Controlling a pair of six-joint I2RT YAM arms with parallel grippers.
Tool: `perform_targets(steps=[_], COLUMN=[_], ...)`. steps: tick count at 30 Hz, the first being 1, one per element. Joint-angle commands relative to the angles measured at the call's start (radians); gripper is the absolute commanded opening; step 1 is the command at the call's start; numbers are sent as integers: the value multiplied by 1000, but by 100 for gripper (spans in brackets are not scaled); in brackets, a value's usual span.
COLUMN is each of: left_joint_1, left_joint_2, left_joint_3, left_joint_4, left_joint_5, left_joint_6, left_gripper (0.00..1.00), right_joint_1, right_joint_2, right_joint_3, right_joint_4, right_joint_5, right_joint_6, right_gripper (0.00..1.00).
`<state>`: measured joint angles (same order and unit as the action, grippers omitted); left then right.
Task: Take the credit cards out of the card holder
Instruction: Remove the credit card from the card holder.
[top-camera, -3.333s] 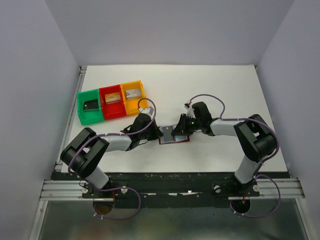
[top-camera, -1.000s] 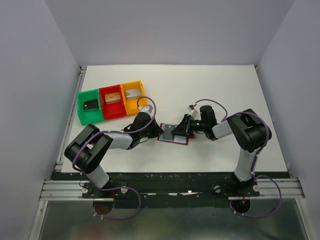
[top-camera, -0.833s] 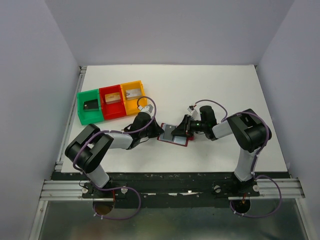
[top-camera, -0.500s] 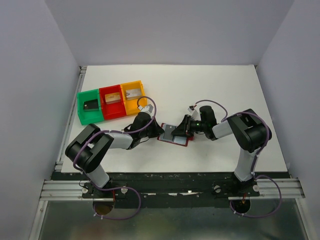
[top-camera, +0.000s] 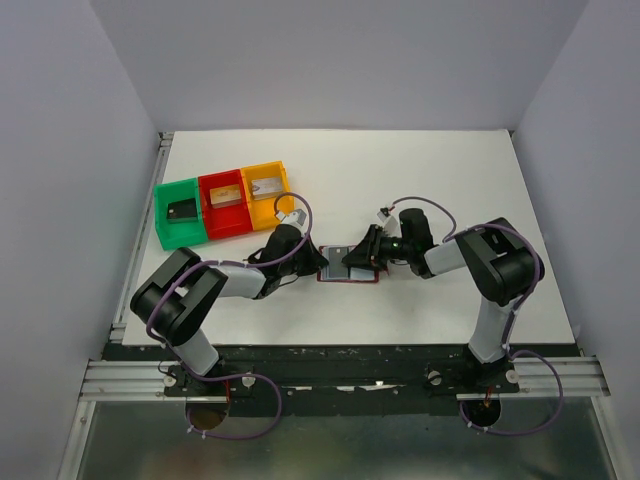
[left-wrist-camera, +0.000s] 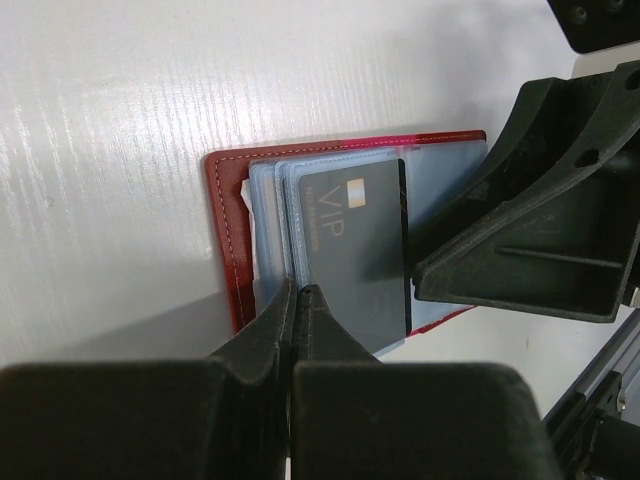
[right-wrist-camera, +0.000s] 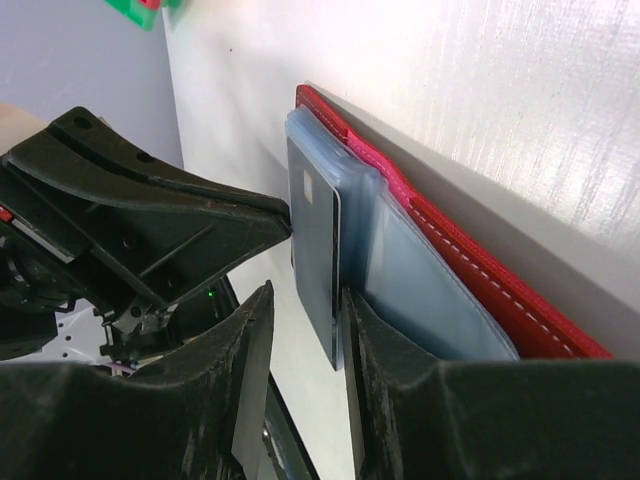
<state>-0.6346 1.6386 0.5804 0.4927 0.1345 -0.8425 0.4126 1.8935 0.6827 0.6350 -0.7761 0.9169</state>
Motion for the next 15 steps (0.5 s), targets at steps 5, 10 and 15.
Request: perform_targets(steps=[5, 10, 15], left_joint_1=[-28, -31, -37], left_joint_2=[43, 58, 81], left_joint_3=[-11, -1, 24], left_joint_4=[-29, -16, -14], left_joint_5=[86, 112, 140], left_joint_6=[-10, -6, 5], left_gripper=[0, 0, 0], right_joint_1=[12, 12, 14], right_joint_2=[36, 49, 61], right_joint_3=[40, 61, 69], right_joint_4=[120, 109, 112], right_joint_5=[-63, -86, -100], right_joint_6=[54, 53, 53], right_gripper=[41, 41, 40])
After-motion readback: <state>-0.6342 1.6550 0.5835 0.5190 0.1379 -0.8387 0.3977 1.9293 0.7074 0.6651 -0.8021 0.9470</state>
